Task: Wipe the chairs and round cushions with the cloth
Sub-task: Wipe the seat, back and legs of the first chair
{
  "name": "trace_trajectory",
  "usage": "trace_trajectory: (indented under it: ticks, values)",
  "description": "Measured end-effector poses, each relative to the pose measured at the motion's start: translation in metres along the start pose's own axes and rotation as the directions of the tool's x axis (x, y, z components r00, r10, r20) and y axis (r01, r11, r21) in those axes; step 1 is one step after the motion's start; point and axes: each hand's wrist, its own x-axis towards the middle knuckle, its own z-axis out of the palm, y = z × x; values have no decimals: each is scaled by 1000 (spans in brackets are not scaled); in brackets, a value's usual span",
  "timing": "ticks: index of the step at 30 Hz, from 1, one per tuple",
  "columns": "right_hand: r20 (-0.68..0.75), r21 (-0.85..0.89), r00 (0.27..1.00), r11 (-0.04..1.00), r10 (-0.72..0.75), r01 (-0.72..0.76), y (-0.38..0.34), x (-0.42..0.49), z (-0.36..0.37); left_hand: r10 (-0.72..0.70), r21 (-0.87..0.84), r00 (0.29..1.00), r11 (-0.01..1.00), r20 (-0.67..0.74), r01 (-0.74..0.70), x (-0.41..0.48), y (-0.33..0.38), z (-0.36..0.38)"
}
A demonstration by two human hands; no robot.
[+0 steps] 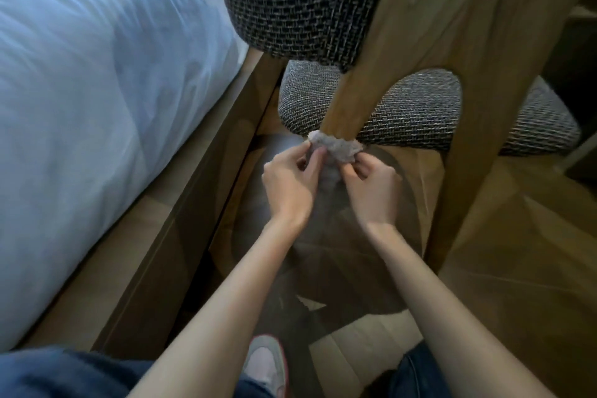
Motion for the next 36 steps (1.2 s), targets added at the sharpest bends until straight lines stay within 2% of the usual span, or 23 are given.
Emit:
trace_trajectory:
  ticks: [3,7,12,14,16,18,22,27,29,33,36]
  values:
    - [-121,92,992,996,28,-17,-17,-6,-12,33,-106,997,994,-69,-40,-6,22,-4]
    - [-302,264,951,954,-59,143,-46,3,-33,79,-205,986,973,-150,-109,4,57,-7]
    - [-291,252,947,944,-134,211,-57,18,-42,51,-352,994,932,-100,-83,14,70,0]
    - [-272,252,956,950,-113,184,-49,14,-33,54,-375,995,923,-84,-82,12,61,3]
    - [-244,233,969,967,-49,107,-37,9,-20,37,-364,996,929,-80,-64,10,45,6]
    - [-278,188,960,980,-14,69,-23,4,-6,-7,-350,997,937,-83,-23,4,22,10]
    - [-349,217,937,972,-8,89,-2,-2,16,-55,-284,998,958,-33,43,-5,-25,20]
    - [-126,226,990,974,59,-29,43,-24,49,-14,-164,991,986,131,36,-7,-68,21]
    - [33,262,992,957,122,-126,62,-29,62,2,-116,974,993,226,25,-10,-89,21]
    - [318,292,922,902,221,-317,89,-31,84,-18,-50,940,998,341,38,-11,-131,25]
    - [402,245,886,905,232,-348,105,-31,99,-79,-43,902,993,424,107,-9,-156,28]
